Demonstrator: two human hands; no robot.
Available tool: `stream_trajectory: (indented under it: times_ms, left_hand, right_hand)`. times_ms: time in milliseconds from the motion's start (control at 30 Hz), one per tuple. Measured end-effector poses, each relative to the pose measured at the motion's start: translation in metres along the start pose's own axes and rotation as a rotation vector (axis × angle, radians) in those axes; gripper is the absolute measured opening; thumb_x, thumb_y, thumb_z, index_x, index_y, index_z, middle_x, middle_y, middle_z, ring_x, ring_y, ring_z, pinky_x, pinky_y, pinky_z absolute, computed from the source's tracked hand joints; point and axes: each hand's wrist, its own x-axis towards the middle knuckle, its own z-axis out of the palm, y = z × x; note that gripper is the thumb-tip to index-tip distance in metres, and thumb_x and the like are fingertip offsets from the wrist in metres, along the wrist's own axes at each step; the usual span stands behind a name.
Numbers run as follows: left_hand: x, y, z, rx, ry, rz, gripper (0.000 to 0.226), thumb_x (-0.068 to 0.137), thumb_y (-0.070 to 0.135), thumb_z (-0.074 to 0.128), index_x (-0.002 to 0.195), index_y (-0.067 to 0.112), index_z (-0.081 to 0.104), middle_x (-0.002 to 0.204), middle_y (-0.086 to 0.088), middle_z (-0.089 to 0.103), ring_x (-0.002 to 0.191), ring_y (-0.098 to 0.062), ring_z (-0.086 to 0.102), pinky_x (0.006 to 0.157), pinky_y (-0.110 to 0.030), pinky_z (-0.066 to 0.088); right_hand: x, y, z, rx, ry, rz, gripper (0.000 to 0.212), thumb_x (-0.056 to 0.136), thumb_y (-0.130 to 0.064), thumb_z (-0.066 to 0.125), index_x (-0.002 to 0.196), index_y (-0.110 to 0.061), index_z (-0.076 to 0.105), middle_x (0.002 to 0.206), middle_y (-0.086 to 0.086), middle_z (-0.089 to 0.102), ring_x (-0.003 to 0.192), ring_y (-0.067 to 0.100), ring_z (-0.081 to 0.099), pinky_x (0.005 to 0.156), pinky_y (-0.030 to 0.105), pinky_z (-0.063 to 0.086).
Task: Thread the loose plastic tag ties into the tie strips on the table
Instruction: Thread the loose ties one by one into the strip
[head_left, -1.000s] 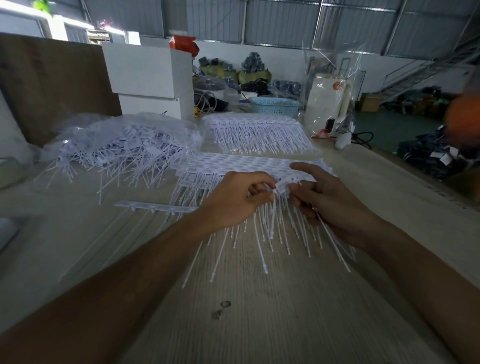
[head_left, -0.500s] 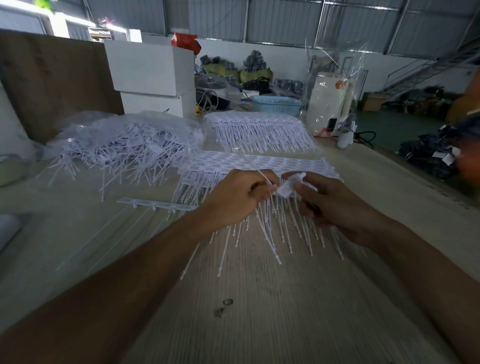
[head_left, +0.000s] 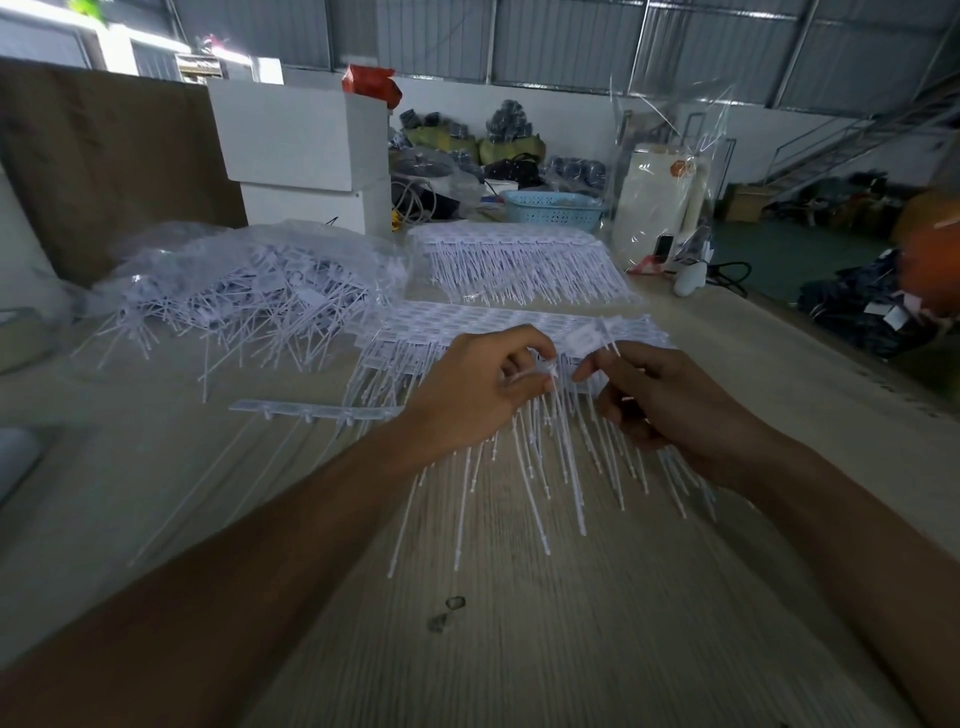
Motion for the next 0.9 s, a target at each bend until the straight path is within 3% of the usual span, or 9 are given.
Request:
stream_trajectory:
  times_ms: [133,267,400,533,633,800,900]
  left_hand:
    - [-0.001,0.005,0.003,-0.039,0.009,0.028,0.027,0.076,0.015,0.085,0.098,0.013,0.068,0.077,0.012,0.066,0.076,-0.006,0.064,0.067,-0.012,0.046]
    - [-0.001,0.011,0.007,-0.052,0.013,0.072,0.03,0.074,0.017,0.087,0.089,0.011,0.062,0.078,0.006,0.066,0.074,-0.006,0.063,0.064,-0.016,0.047]
    - [-0.003,0.015,0.009,-0.075,-0.028,0.068,0.027,0.078,0.016,0.084,0.089,0.013,0.06,0.08,0.006,0.067,0.075,-0.007,0.064,0.066,-0.025,0.05]
    - [-0.002,0.009,-0.004,-0.103,-0.154,0.046,0.022,0.088,0.016,0.073,0.105,0.015,0.06,0.096,0.003,0.07,0.09,-0.011,0.066,0.078,-0.033,0.053]
    - [-0.001,0.002,-0.009,-0.034,-0.181,-0.001,0.031,0.087,0.016,0.074,0.115,0.019,0.06,0.1,0.005,0.069,0.091,-0.007,0.065,0.078,-0.032,0.054]
    - [-0.003,-0.001,-0.003,0.076,-0.134,0.005,0.026,0.084,0.026,0.078,0.106,0.02,0.066,0.082,0.009,0.069,0.074,-0.012,0.068,0.068,-0.044,0.056]
    - [-0.001,-0.001,-0.004,0.16,-0.069,0.051,0.018,0.086,0.026,0.073,0.102,0.02,0.07,0.083,0.007,0.071,0.077,-0.015,0.067,0.069,-0.043,0.056]
  right_hand:
    - [0.0,0.003,0.009,0.041,0.002,0.072,0.038,0.104,-0.039,0.047,0.101,-0.009,0.069,0.051,-0.006,0.035,0.046,0.009,0.026,0.046,0.025,0.02]
    - [-0.002,-0.001,0.017,0.185,-0.052,0.152,0.034,0.098,-0.037,0.059,0.072,-0.016,0.059,0.05,-0.007,0.03,0.044,0.007,0.024,0.039,0.021,0.02]
    - [-0.002,-0.003,0.018,0.227,-0.091,0.153,0.047,0.095,-0.035,0.064,0.05,-0.027,0.053,0.051,-0.007,0.03,0.043,0.006,0.024,0.038,0.019,0.021]
    - [0.002,-0.002,0.013,0.289,-0.01,0.169,0.032,0.097,-0.033,0.062,0.071,-0.014,0.067,0.054,-0.005,0.028,0.043,0.007,0.023,0.038,0.019,0.02]
    - [0.005,0.001,0.008,0.3,0.078,0.179,0.033,0.097,-0.034,0.062,0.079,-0.007,0.071,0.053,-0.005,0.027,0.043,0.007,0.023,0.037,0.019,0.021]
    - [0.004,0.004,0.012,0.328,0.051,0.175,0.032,0.095,-0.035,0.064,0.084,-0.005,0.072,0.051,-0.007,0.027,0.042,0.006,0.024,0.036,0.018,0.022]
    - [0.003,0.004,0.012,0.319,0.006,0.181,0.036,0.089,-0.04,0.067,0.087,-0.005,0.073,0.052,-0.007,0.027,0.043,0.007,0.022,0.037,0.019,0.02]
